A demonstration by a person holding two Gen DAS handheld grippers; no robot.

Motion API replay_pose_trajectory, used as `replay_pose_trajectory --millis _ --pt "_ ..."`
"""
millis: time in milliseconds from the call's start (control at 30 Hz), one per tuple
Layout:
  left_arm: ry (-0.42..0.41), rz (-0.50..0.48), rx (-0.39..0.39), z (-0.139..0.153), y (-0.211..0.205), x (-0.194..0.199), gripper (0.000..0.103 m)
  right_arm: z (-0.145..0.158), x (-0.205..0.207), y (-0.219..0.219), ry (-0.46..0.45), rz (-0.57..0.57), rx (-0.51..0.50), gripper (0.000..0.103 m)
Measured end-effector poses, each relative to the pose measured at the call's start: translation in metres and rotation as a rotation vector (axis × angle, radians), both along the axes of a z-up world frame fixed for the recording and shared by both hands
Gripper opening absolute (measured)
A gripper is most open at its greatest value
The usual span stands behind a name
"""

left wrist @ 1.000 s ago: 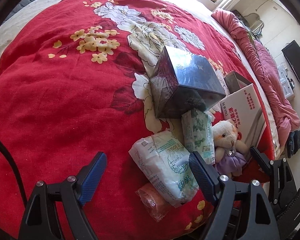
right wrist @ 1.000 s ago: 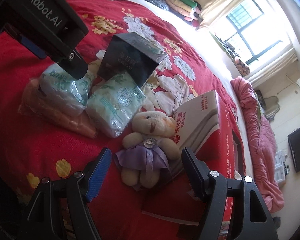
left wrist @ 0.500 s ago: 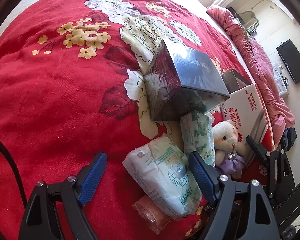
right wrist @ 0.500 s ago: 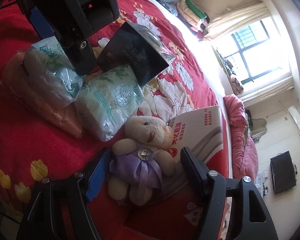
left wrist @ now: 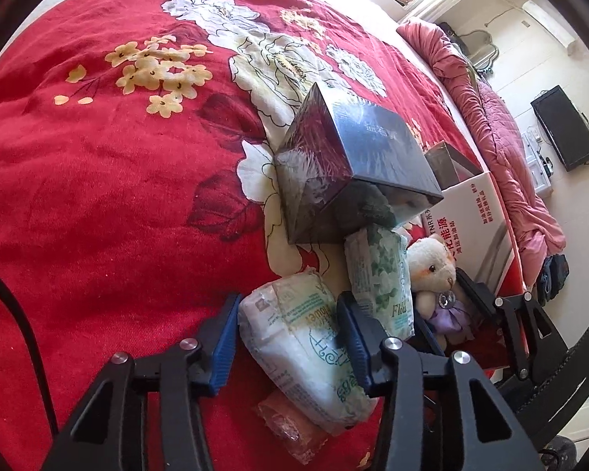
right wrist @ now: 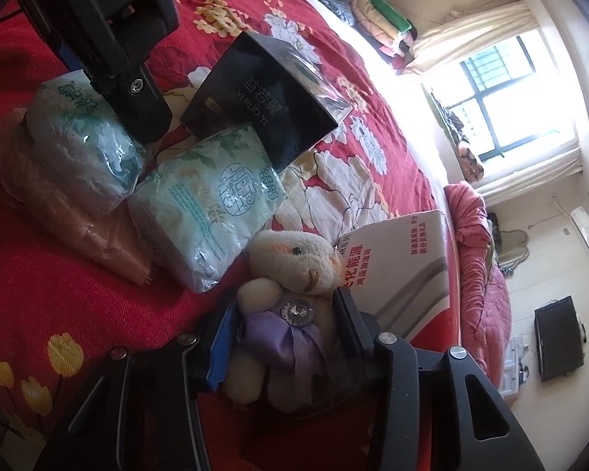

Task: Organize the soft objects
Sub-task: 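Grasp the white tissue pack with the left tool while the right tool grasps the teddy bear, then lift and carry the tissue pack and teddy bear with both tools over the pink tray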

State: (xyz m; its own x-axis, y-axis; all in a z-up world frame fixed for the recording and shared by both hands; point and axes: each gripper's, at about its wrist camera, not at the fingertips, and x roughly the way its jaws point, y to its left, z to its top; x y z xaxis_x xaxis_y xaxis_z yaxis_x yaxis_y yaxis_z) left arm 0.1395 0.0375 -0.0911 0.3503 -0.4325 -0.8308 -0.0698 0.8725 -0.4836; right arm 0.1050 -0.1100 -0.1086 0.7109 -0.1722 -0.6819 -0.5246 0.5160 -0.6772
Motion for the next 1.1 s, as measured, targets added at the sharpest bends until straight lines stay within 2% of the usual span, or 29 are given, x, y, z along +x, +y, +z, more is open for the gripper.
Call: replay_pose_trajectory --millis 100,367,500,567,667,867,1000,1100 --pt "-0.033 0.021 -0.033 0.005 0.006 -0.004 0.04 0.008 -0.002 -0.002 -0.001 -0.007 0.025 0.047" --pt "-0.098 0.029 -0.024 0.022 0.007 -0.01 0.027 0.041 -0.009 -0.007 -0.014 -0.033 0.18 0.044" --pt "-0.091 0.007 -0.049 0.021 0.002 -0.009 0.026 0.051 -0.009 -0.006 0.013 -0.031 0.256 0.044" --pt "-0.076 -0.012 -0.062 0.018 -0.002 -0.008 0.027 0.049 -0.012 -0.003 0.013 -0.031 0.252 0.044" --pt "-0.051 0.001 -0.125 0.011 -0.001 -0.008 0.028 0.047 -0.015 -0.004 0.019 -0.035 0.257 0.044" --pt "-0.031 -0.011 -0.178 0.005 -0.004 -0.005 0.026 0.043 -0.014 -0.005 0.026 -0.047 0.262 0.044" --pt "-0.074 -0.008 -0.184 0.012 -0.006 -0.01 0.018 0.043 -0.013 -0.007 0.022 -0.05 0.262 0.044" --pt "-0.136 0.004 -0.075 0.031 -0.006 -0.014 0.018 0.05 -0.014 -0.01 0.001 -0.058 0.276 0.044"
